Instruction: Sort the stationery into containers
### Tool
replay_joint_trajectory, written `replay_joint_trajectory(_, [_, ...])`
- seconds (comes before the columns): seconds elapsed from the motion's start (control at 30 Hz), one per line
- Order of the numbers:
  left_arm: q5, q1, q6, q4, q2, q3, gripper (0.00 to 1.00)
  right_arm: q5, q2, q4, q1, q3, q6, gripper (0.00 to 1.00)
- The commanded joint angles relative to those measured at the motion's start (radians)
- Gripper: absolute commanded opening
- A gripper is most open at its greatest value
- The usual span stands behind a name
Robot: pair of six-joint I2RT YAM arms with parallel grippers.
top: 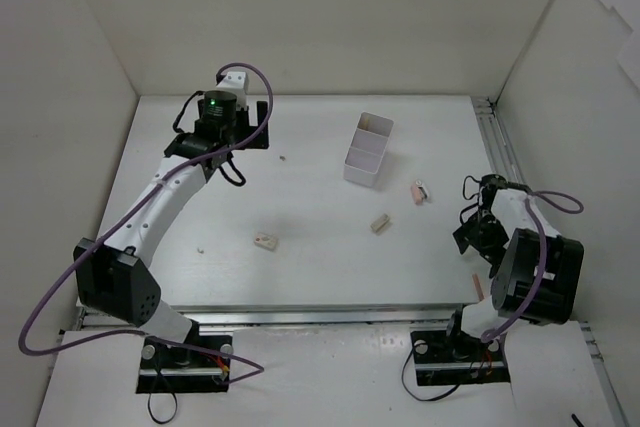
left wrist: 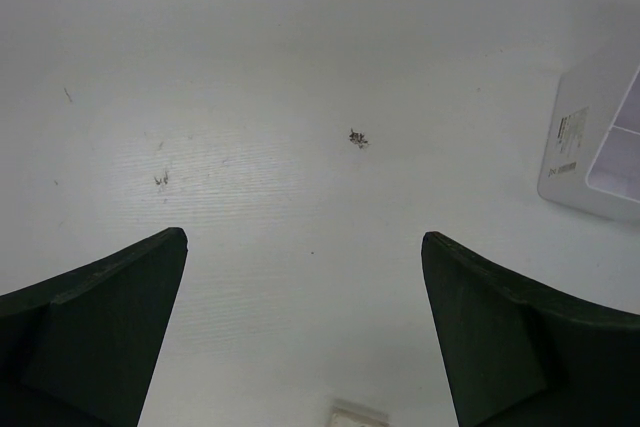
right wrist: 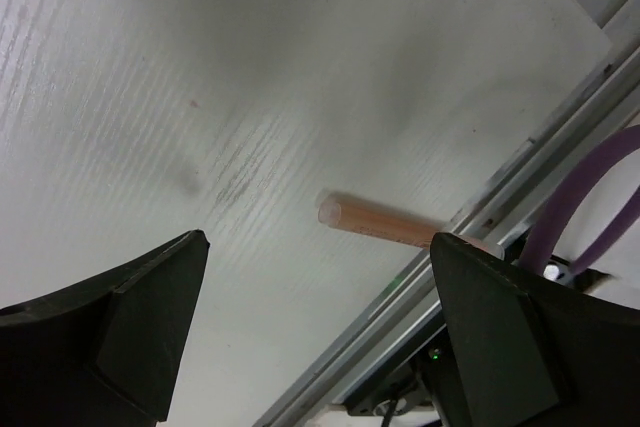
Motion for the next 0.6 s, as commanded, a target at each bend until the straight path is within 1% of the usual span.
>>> replay_joint_trajectory(0.0, [-0.028,0.010,0.008,0.024,0.002,0.073,1.00,0.040,0.081,-0.209,0.021,0.077,-0.055,0.92])
replay_joint_trajectory(0.03, [-0.032,0.010,0.008,0.027,0.005,0.073,1.00,0.058,0.101,-0.231,0.033,0.084,-0.053,0.86])
replay_joint_trajectory(0.1, [-0.051,0.019,0.005,0.034,0.005,0.073,1.00,0.054,0.138,-0.229,0.036,0.094,-0.069,0.81])
replay_joint_trajectory(0.13, [-0.051,0.019,0.005,0.035,0.007,0.076,1.00,0.052,0.147,-0.226,0.036,0.094,-0.070,0.76])
replay_joint_trajectory(0.17, [-0.054,0.019,0.007,0.034,0.007,0.076,1.00,0.049,0.160,-0.220,0.034,0.094,-0.084,0.75])
replay_joint_trajectory(0.27, [-0.057,0.019,-0.002,0.020,0.010,0.093,1.00,0.036,0.189,-0.187,0.039,0.082,-0.096,0.77])
replay_joint_trajectory(0.4, [-0.037,0.019,-0.015,0.012,-0.002,0.098,1.00,0.057,0.145,-0.154,0.042,0.051,-0.079,0.76])
replay_joint_trajectory(0.47, [-0.026,0.019,-0.018,0.009,-0.008,0.099,1.00,0.062,0.134,-0.153,0.041,0.047,-0.070,0.78])
replay_joint_trajectory(0.5, [-0.025,0.019,-0.018,0.009,-0.008,0.107,1.00,0.066,0.135,-0.144,0.042,0.042,-0.064,0.82])
replay_joint_trajectory(0.57, [-0.022,0.009,-0.015,0.004,-0.005,0.119,1.00,0.062,0.163,-0.137,0.042,0.044,-0.059,0.85])
